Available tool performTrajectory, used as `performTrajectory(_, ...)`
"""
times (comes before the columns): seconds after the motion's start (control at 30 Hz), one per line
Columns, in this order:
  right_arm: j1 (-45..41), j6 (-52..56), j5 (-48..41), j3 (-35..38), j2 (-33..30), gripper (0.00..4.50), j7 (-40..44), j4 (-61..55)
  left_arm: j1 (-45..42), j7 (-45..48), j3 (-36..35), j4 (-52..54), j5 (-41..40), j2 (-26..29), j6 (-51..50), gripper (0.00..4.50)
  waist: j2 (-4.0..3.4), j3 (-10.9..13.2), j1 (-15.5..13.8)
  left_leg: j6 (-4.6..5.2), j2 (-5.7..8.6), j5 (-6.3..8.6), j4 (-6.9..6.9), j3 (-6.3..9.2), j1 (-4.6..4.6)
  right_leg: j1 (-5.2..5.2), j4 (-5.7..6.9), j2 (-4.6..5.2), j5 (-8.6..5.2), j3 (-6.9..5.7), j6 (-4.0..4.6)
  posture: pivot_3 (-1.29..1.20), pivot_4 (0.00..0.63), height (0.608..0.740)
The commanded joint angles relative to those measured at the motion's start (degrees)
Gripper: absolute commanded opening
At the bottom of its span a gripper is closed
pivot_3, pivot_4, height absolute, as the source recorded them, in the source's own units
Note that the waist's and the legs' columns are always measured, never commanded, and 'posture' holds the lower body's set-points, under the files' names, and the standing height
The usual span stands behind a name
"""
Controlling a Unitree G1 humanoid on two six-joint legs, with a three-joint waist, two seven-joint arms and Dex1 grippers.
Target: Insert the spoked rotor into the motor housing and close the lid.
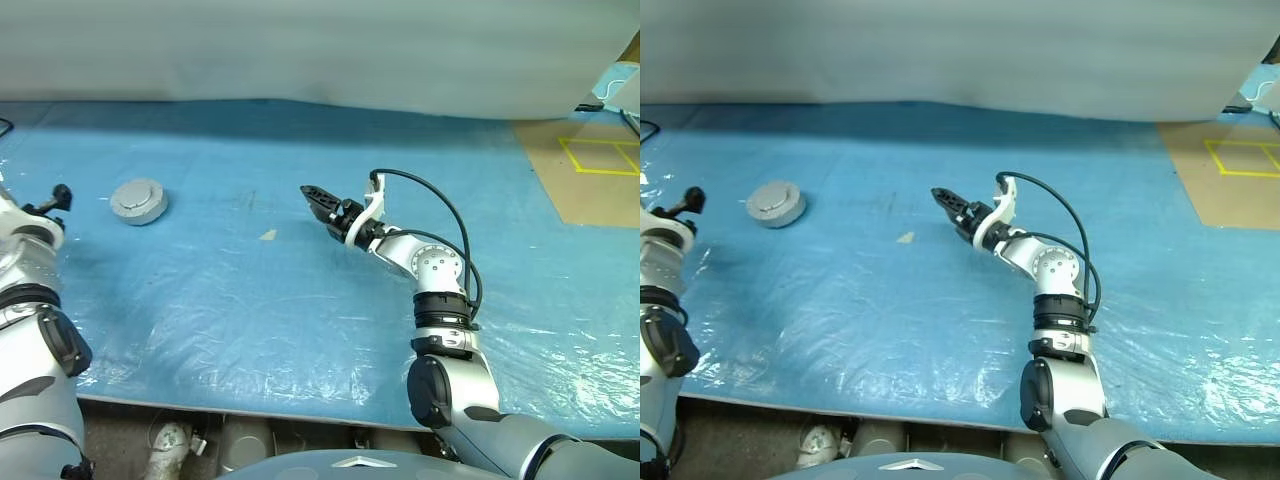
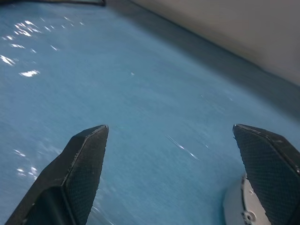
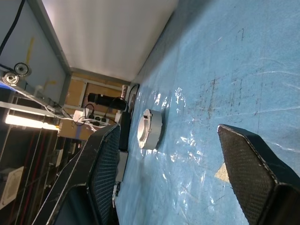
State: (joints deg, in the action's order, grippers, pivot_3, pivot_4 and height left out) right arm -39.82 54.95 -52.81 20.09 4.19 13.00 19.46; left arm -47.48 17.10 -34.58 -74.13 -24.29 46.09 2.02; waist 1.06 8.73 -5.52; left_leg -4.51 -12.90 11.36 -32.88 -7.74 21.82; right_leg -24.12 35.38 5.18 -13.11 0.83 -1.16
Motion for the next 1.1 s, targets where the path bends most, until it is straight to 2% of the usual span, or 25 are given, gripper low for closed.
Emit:
performTrajectory(0.03,-0.5,-1.0,0.2,-1.1,0.0,3.44,2.0,-1.2,-2.4,3.8,-1.4,1.6,-1.2,3.0,0.3,4.48,0.0,0.0,-0.1,0.0,0.0,0.0,0.0,0.0,0.0,0.0,0.0,0.01,0.0,0.0,0.0,0.0,0.15,0.74)
performTrajectory(0.17,1.0,-5.4,4.5,-4.3,-2.3,3.44,4.7,-5.5,-6.1,11.0,0.0,4.3,-1.3,2.6,-1.1,4.48,0.01,0.0,-0.3,0.0,0.0,0.0,-0.08,0.0,0.02,0.02,0.04,0.02,0.0,-0.03,0.01,0.0,0.15,0.74)
performTrajectory(0.23,2.5,-11.8,9.2,-6.7,-3.9,3.44,6.0,-9.2,-8.0,15.8,2.2,7.1,-0.7,1.0,-1.9,4.48,0.01,0.0,-0.4,0.0,0.0,0.0,-0.11,0.02,0.05,0.02,0.05,0.03,0.0,-0.05,0.01,0.0,0.15,0.74)
performTrajectory(0.37,4.2,-16.4,14.3,-9.3,-8.7,3.44,8.1,-13.5,-9.0,24.5,5.7,16.5,-2.5,-3.5,-6.3,4.48,0.0,0.0,-0.3,0.0,0.01,0.0,-0.12,0.02,0.06,0.02,0.06,0.05,0.0,-0.05,0.01,0.0,0.15,0.74)
performTrajectory(0.47,5.6,-18.2,16.6,-10.4,-13.0,3.44,10.1,-17.1,-5.3,29.1,10.0,32.0,-5.3,-9.1,-12.7,4.48,0.0,0.0,-0.2,0.0,0.01,0.0,-0.13,0.01,0.09,0.03,0.08,0.03,0.01,-0.04,0.02,0.0,0.15,0.74)
performTrajectory(0.57,6.8,-21.1,21.3,-12.8,-17.0,3.44,11.1,-19.9,2.0,32.5,16.0,48.7,-7.4,-14.0,-18.6,4.48,-0.01,0.0,0.2,0.01,0.02,-0.01,-0.15,0.01,0.14,0.02,0.08,0.02,0.01,0.0,0.03,0.0,0.15,0.74)
performTrajectory(0.7,9.0,-24.3,26.6,-16.1,-20.7,3.44,12.0,-23.2,11.1,33.0,23.9,62.0,-6.0,-19.0,-21.0,4.48,-0.06,0.0,0.8,0.02,-0.01,-0.01,-0.13,0.01,0.11,0.01,0.07,-0.06,0.0,0.09,0.06,0.0,0.15,0.74)
performTrajectory(0.8,11.2,-24.6,27.8,-16.6,-21.0,3.44,11.3,-25.3,16.3,32.2,27.9,65.5,-4.4,-22.5,-20.3,4.48,-0.06,0.0,0.9,0.02,-0.01,-0.01,-0.18,0.01,0.07,0.01,0.12,-0.05,0.0,0.12,0.06,0.0,0.15,0.74)
performTrajectory(0.9,12.9,-24.5,28.9,-17.0,-21.3,3.44,10.8,-26.7,19.1,32.9,30.7,66.5,-2.1,-23.7,-18.2,4.48,-0.07,0.0,0.9,0.05,0.0,-0.02,-0.21,-0.01,-0.04,0.05,0.17,-0.03,0.0,0.19,0.06,0.0,0.15,0.74)
performTrajectory(1.1,12.9,-24.7,30.7,-15.7,-21.3,3.44,8.7,-26.4,17.3,31.0,31.2,62.6,0.8,-24.6,-15.7,4.48,-0.14,0.1,1.2,0.1,0.04,-0.05,-0.23,-0.09,-0.12,0.05,0.19,-0.02,0.01,0.33,0.06,0.0,0.15,0.74)
